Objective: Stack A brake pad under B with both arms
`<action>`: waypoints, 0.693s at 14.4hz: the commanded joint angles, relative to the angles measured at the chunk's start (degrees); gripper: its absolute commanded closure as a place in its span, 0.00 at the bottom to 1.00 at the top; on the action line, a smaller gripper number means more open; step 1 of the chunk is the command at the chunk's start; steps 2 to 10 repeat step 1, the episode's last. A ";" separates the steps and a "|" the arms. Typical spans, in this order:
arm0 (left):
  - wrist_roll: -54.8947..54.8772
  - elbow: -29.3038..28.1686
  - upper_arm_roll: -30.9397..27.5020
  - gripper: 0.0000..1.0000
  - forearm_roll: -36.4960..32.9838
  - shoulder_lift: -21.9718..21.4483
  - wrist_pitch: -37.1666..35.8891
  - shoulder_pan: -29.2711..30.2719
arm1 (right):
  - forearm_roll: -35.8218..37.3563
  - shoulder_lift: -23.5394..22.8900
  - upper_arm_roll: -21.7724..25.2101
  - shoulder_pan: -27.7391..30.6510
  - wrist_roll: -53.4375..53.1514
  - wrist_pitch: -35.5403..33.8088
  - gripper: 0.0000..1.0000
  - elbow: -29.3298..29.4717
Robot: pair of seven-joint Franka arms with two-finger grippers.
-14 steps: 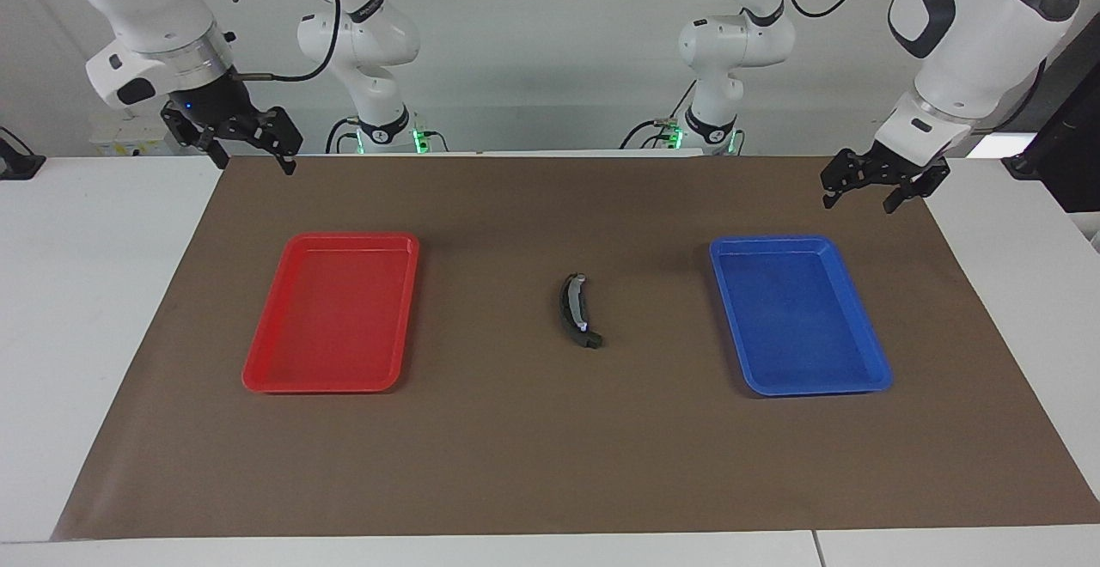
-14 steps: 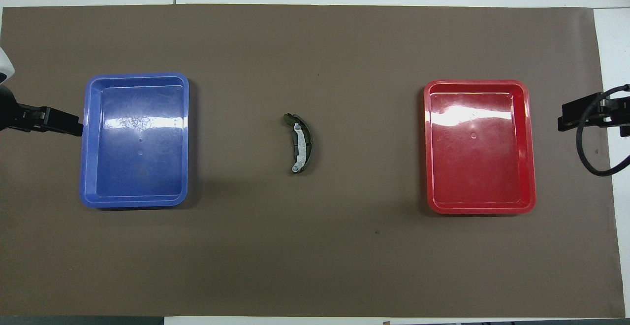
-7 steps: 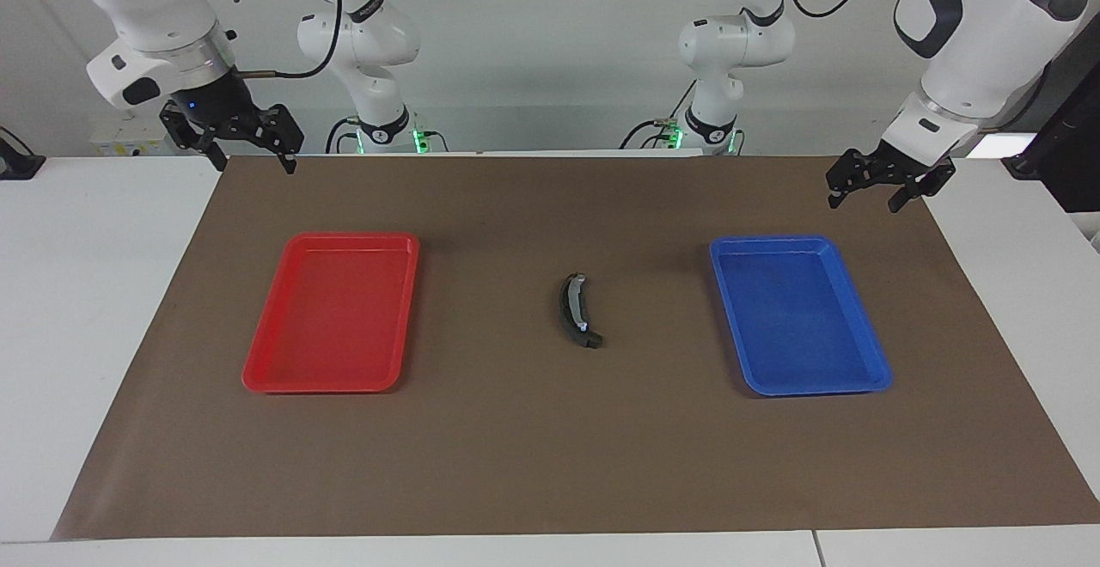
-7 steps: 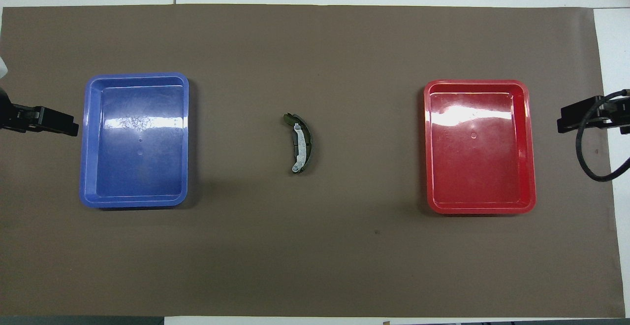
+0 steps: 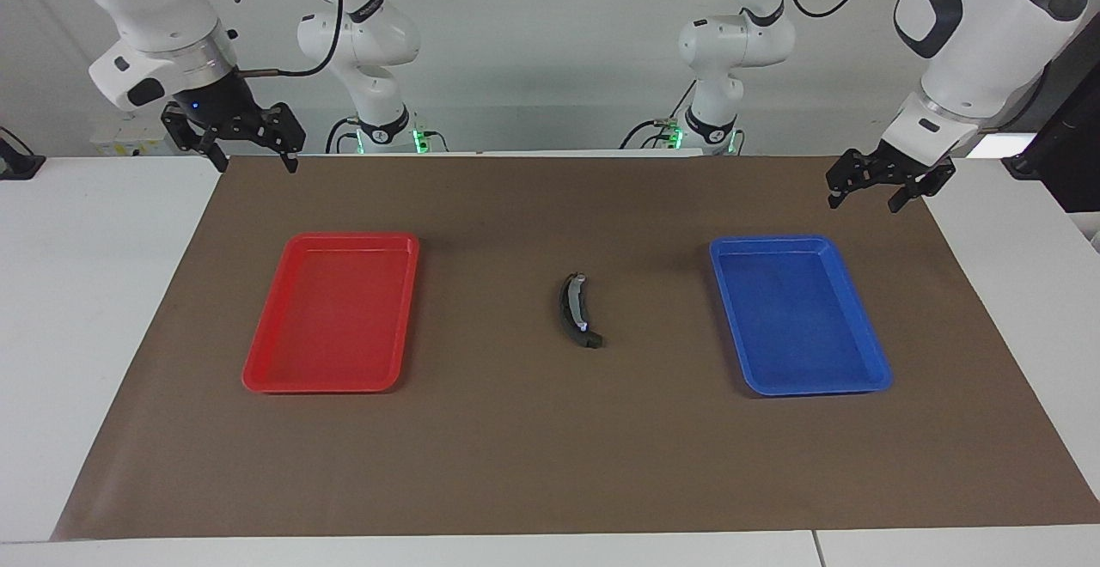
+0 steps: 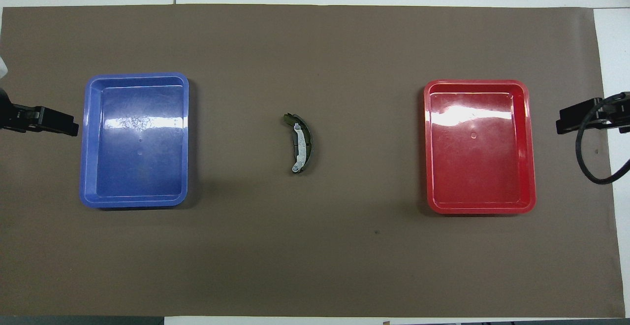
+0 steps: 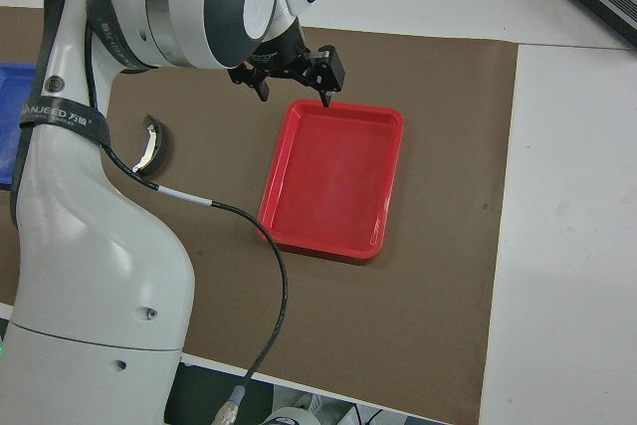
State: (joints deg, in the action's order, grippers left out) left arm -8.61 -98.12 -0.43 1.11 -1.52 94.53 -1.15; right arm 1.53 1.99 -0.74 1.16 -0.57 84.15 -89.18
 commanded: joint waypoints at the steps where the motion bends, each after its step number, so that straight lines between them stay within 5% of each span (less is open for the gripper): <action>1: 0.61 -0.41 -0.18 0.01 -1.03 -0.94 -0.22 -0.17 | 0.84 1.00 -0.66 0.68 2.15 0.31 0.00 -1.09; 10: 0.61 -0.41 -0.18 0.01 -1.03 -0.94 -0.22 -0.17 | 0.84 1.00 -0.66 0.68 2.15 0.31 0.00 -1.09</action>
